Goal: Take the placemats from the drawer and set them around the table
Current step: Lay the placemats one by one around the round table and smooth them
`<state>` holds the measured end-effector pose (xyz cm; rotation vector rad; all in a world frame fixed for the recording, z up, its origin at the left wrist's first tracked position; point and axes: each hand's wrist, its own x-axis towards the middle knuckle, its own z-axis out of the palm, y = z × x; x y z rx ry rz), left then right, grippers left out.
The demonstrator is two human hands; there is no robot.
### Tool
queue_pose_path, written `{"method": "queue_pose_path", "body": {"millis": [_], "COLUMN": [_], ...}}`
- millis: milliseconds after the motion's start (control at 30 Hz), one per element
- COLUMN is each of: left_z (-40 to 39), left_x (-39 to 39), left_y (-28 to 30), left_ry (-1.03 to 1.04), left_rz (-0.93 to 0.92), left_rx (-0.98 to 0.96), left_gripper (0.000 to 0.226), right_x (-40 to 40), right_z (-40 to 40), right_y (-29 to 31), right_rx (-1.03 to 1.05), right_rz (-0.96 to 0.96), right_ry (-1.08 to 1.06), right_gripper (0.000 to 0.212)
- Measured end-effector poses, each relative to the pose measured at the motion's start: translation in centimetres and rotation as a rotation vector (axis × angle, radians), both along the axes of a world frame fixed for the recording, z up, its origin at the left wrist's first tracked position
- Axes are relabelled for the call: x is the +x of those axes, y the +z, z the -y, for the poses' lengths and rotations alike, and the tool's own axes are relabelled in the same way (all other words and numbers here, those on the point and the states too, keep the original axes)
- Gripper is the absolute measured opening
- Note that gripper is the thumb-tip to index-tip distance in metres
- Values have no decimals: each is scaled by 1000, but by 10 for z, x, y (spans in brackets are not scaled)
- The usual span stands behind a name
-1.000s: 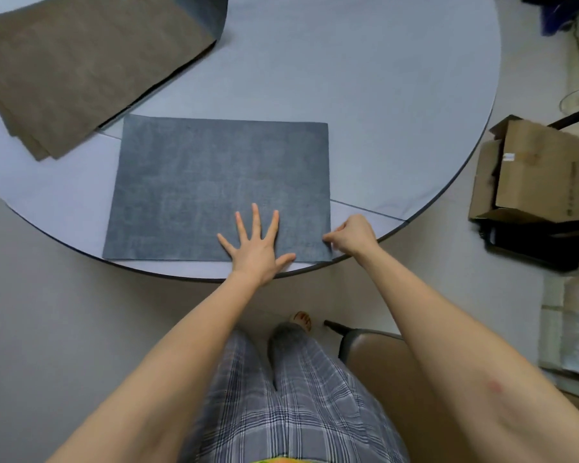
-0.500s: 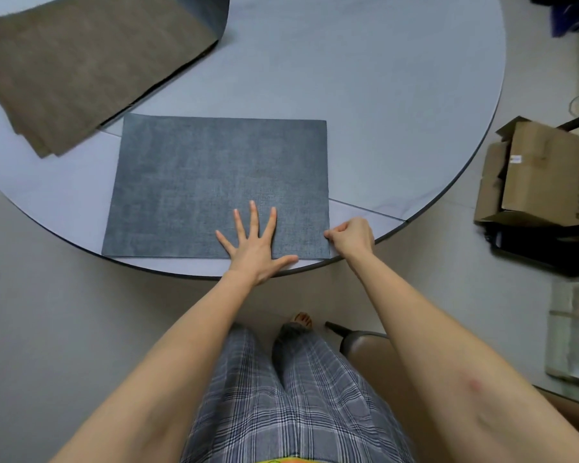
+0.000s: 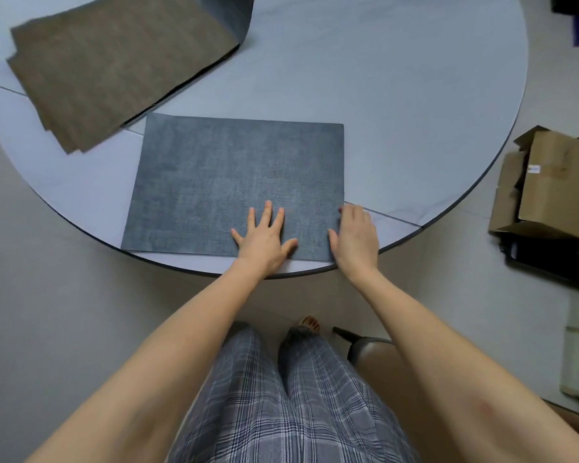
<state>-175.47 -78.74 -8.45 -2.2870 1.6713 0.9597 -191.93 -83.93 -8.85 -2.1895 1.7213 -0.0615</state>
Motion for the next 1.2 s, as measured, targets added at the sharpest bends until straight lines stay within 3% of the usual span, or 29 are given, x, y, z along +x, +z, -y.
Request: {"method": "queue_pose_path", "body": {"millis": [100, 200, 400, 533, 633, 700, 800, 967, 1200], "left_z": [0, 0, 5, 10, 6, -3, -26, -72, -93], "left_x": [7, 12, 18, 41, 75, 103, 138, 181, 229], "left_y": [0, -2, -4, -9, -24, -33, -42, -56, -54], "left_ry": [-53, -105, -195, -157, 49, 266, 383, 140, 59], "left_rz": [72, 144, 304, 184, -40, -40, 37, 291, 256], "left_rx": [-30, -44, -169, -479, -647, -710, -575, -343, -304], "left_gripper": [61, 57, 49, 31, 29, 34, 50, 66, 63], "right_x": [20, 16, -48, 14, 87, 122, 153, 160, 163], "right_z": [-7, -11, 3, 0, -6, -8, -17, -24, -27], "right_y": [-16, -39, -43, -25, -21, -25, -37, -55, -48], "right_rx": [-50, -33, -25, -111, -62, -17, -50, -107, -69], "right_rz": [11, -141, -204, -66, 44, 56, 26, -101, -146], "right_ry": [325, 501, 326, 315, 314, 344, 481, 496, 473], "right_gripper": [60, 66, 69, 63, 62, 63, 57, 59, 60]}}
